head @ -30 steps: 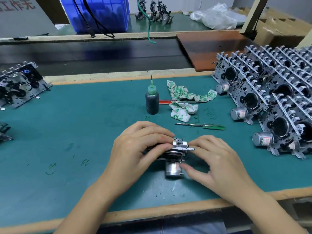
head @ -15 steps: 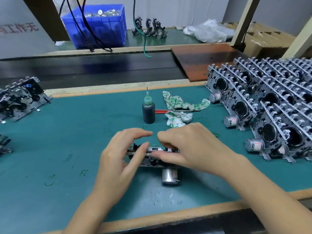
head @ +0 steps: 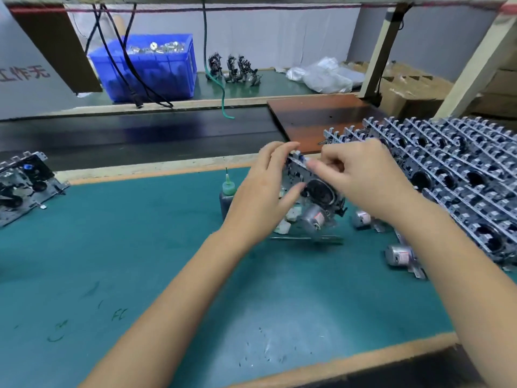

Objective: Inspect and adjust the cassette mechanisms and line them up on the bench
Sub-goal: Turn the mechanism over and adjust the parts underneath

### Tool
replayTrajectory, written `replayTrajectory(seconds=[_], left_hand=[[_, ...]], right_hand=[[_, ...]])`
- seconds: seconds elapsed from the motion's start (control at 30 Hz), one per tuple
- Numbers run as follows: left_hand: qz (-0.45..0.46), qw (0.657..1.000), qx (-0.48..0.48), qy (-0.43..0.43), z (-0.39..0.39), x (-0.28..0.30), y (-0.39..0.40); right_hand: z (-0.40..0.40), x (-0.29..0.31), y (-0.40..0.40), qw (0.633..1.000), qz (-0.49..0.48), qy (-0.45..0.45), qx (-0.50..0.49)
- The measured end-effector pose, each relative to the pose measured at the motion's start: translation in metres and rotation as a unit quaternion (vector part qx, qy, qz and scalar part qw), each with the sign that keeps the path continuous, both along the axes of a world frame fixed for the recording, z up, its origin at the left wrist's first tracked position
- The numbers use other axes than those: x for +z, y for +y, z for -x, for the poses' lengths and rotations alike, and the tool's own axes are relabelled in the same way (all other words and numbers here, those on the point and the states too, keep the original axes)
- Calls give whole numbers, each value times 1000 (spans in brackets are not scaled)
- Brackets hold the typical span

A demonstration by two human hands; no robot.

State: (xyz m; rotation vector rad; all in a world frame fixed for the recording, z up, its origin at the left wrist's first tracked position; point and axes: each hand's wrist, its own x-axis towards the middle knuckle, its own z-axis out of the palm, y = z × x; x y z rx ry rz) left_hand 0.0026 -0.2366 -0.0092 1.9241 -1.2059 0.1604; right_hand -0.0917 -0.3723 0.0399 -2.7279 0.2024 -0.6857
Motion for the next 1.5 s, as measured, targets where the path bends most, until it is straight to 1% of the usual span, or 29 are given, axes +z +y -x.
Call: replayTrajectory(seconds=[0.1,0.17,0.33,0.47,0.57,0.63,0.7,0.77,0.87,0.93,1.0,1.03,1.07,1.17,1.23,1.3,1.4,1.5], left_hand=[[-20,1000,-9,0,-29,10,-45],[-27,999,-12,22,-45,9,-67],[-60,996,5,71,-72,-9,-105],[-92,991,7,98,-80,-17,-128],[-128,982,-22,139,-76,-21,-138],[-148,977,-41,145,-72,-25,-141],[-148,977,-41,145,-69,-29,-142],[-146,980,-40,128,-64,-32,-138],[-134,989,-16,67,-50,-37,-129],[-103,993,46,46,-35,-42,-124],[-89,986,133,40,-21,-47,-118],[-103,980,168,36,-16,-49,-115],[-138,972,187,21,-13,-51,-112],[-279,941,173,-77,-10,-55,-105],[-321,925,156,-133,-11,-55,-103],[-340,913,148,-168,-12,-51,-101],[-386,893,154,-172,-15,-43,-98],[-441,859,190,-174,-18,-36,-91]], right_hand=[[-29,2,-24,998,17,-3,-61],[-47,-3,-37,995,18,-2,-95],[-78,-18,-61,986,47,43,-151],[-90,-29,-71,978,58,57,-192],[-96,-36,-78,968,62,92,-223],[-97,-40,-84,963,56,110,-239],[-95,-43,-88,962,58,112,-240],[-92,-47,-90,963,56,102,-242],[-92,-50,-89,964,53,90,-246],[-92,-51,-88,964,59,86,-245],[-92,-51,-88,965,61,83,-243],[-92,-51,-89,966,60,84,-239],[-92,-50,-89,967,59,84,-235],[-90,-48,-89,968,50,89,-230],[-90,-47,-89,968,48,91,-230],[-91,-46,-88,966,42,93,-238],[-91,-45,-89,964,28,95,-246],[-91,-46,-89,961,33,103,-255]])
